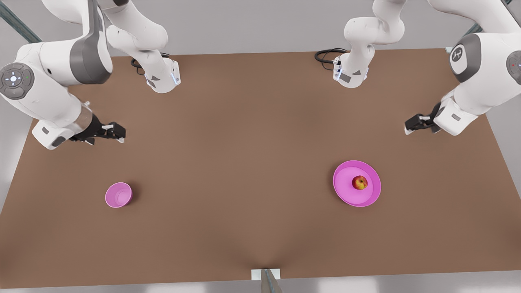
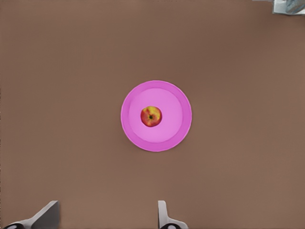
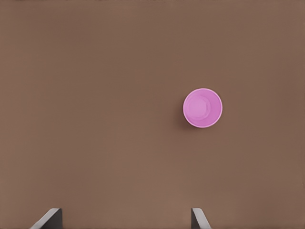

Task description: Use the left arm to pick up the apple from the plate, transfer it to the gripper of the right arm, and then use the right arm to place it into the bowl

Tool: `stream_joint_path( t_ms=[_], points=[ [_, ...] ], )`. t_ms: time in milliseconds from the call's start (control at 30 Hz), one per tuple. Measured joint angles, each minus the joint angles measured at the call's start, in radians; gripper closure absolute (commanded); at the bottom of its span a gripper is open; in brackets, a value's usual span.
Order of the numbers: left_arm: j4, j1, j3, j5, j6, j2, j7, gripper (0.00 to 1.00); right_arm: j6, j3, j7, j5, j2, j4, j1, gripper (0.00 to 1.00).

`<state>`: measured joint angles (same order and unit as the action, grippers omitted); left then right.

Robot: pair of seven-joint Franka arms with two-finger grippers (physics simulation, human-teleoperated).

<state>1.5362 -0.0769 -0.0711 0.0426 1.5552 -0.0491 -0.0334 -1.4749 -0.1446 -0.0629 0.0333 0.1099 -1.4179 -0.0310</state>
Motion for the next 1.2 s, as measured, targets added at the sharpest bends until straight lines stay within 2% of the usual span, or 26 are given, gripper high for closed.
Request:
stream_joint_path(
  t_ms=[200,533,667,900,1200],
  points=[
    [0.003,0.019,0.003,-0.009,0.098,-0.148,0.014,0.0,-0.017,0.002,-0.013,-0.003,0.0,0.0,0.013,0.0],
    [0.467,0.012,0.004,0.028,0.585,-0.196,0.014,0.0,-0.024,0.004,-0.027,-0.004,0.001,0.0,0.01,0.0],
    [0.553,0.004,0.004,0.033,0.793,-0.268,0.013,0.0,-0.026,0.003,-0.031,-0.004,0.003,0.0,0.011,0.0],
    [0.583,-0.067,0.008,0.053,1.028,-0.365,-0.006,0.0,-0.027,0.002,-0.037,-0.005,0.003,0.0,0.011,0.0],
    [0.58,-0.09,0.009,0.064,1.143,-0.421,-0.037,0.0,-0.027,0.004,-0.042,-0.005,0.003,0.0,0.01,0.0]
  ],
)
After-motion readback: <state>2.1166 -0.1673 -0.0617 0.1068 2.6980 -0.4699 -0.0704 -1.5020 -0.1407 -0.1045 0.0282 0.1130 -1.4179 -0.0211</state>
